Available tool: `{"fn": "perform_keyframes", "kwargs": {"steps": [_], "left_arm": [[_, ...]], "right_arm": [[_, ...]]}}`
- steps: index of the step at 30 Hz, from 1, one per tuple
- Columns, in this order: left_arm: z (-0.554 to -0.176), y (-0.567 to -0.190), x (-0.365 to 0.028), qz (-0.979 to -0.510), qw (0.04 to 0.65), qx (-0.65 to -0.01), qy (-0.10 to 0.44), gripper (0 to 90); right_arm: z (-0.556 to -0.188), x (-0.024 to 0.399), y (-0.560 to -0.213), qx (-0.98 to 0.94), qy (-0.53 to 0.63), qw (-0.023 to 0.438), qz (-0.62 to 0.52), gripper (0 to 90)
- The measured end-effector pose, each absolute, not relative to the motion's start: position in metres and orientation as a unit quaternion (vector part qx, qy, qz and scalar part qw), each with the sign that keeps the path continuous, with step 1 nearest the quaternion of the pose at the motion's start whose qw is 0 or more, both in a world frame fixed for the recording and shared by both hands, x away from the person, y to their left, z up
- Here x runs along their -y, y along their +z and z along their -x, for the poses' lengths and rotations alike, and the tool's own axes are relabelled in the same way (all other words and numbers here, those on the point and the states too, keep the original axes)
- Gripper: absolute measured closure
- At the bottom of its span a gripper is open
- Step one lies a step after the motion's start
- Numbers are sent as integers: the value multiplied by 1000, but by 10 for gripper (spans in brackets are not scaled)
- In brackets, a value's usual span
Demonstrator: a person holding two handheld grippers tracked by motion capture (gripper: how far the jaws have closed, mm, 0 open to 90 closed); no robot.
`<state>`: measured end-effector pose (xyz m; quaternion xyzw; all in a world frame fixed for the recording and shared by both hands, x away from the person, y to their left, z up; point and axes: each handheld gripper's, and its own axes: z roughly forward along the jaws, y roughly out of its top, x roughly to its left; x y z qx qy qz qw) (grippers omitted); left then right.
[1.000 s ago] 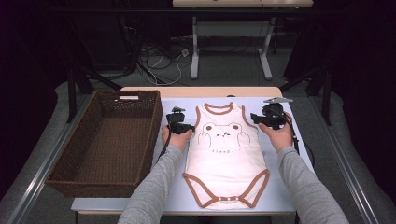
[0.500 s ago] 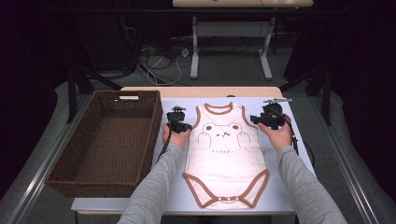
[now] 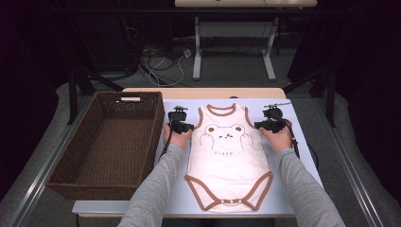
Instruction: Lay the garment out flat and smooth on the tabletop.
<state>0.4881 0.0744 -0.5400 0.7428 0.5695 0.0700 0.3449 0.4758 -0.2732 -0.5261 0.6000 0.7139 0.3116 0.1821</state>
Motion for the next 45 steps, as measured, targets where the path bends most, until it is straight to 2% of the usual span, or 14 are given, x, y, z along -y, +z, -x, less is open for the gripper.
{"fn": "perform_keyframes", "kwargs": {"steps": [13, 24, 30, 38, 41, 45], "left_arm": [[-487, -539, -74, -740, 350, -571, 67, 874], [-488, -541, -74, -743, 346, -569, 64, 875], [-487, -540, -74, -744, 347, -568, 64, 875], [-488, -541, -75, -745, 346, -567, 64, 876], [-488, -541, -75, -745, 346, -567, 63, 876], [-488, -540, -76, -743, 348, -569, 63, 876]], "right_arm": [[-476, 282, -535, -711, 287, 173, -618, 595], [-478, 279, -543, -718, 273, 165, -619, 630], [-477, 275, -545, -724, 277, 172, -608, 743], [-477, 273, -544, -729, 275, 171, -604, 816], [-477, 273, -543, -729, 277, 169, -603, 873], [-476, 273, -542, -737, 276, 177, -591, 880]]}}
